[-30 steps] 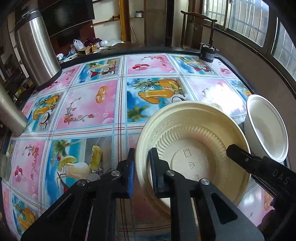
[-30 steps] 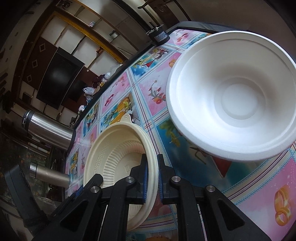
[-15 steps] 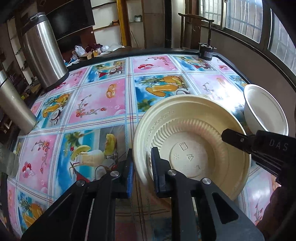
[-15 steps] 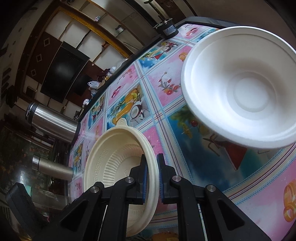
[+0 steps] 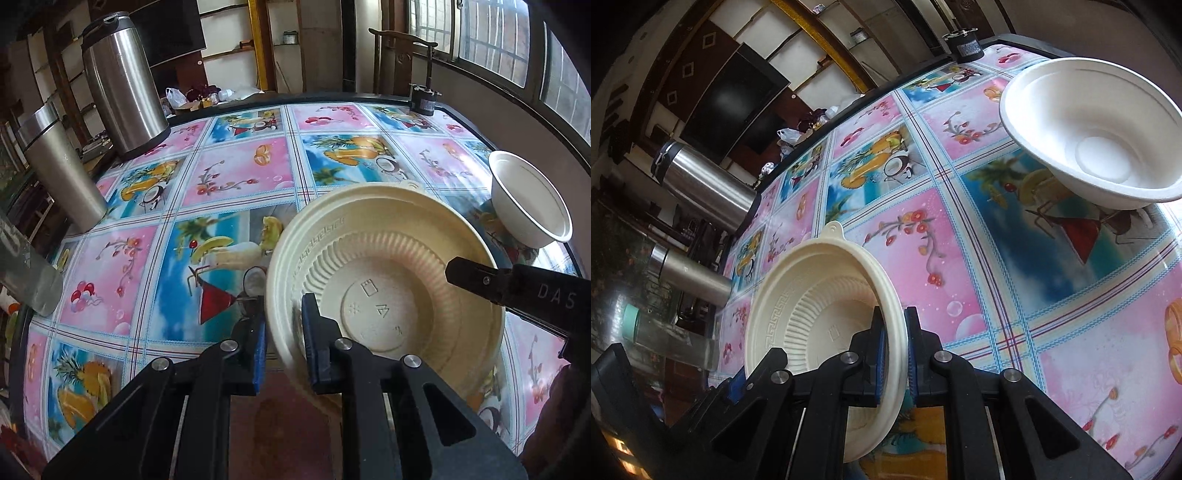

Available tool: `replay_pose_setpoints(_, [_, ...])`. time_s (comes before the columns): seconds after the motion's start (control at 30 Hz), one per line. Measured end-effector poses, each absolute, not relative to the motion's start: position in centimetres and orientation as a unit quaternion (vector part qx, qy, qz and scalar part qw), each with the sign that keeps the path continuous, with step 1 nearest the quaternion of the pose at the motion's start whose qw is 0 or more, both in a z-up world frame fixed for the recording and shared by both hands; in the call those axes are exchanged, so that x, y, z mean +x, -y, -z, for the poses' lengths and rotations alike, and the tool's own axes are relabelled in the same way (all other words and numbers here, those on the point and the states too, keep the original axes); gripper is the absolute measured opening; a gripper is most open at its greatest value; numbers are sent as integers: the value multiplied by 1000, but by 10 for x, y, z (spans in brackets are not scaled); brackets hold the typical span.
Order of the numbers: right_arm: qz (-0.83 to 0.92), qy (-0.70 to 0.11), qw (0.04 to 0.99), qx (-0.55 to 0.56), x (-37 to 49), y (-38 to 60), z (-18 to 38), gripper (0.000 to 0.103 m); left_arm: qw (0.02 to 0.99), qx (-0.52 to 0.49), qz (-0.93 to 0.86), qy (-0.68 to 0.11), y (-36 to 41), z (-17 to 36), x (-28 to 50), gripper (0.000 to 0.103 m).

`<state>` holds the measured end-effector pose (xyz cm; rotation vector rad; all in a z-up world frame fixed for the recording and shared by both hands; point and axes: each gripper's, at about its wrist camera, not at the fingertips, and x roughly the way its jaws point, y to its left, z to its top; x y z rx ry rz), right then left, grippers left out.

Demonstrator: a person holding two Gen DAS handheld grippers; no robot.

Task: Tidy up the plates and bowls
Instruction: 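Lift the cream ribbed bowl and carry it toward the plate stack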

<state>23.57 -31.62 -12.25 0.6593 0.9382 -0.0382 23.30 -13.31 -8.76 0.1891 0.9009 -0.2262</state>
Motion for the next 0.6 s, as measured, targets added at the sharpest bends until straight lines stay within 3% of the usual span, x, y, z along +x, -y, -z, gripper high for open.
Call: replay_pose_setpoints(0.6, [24, -448, 857, 252, 191, 288, 117, 11, 890, 97, 121, -429, 114, 91, 197, 15])
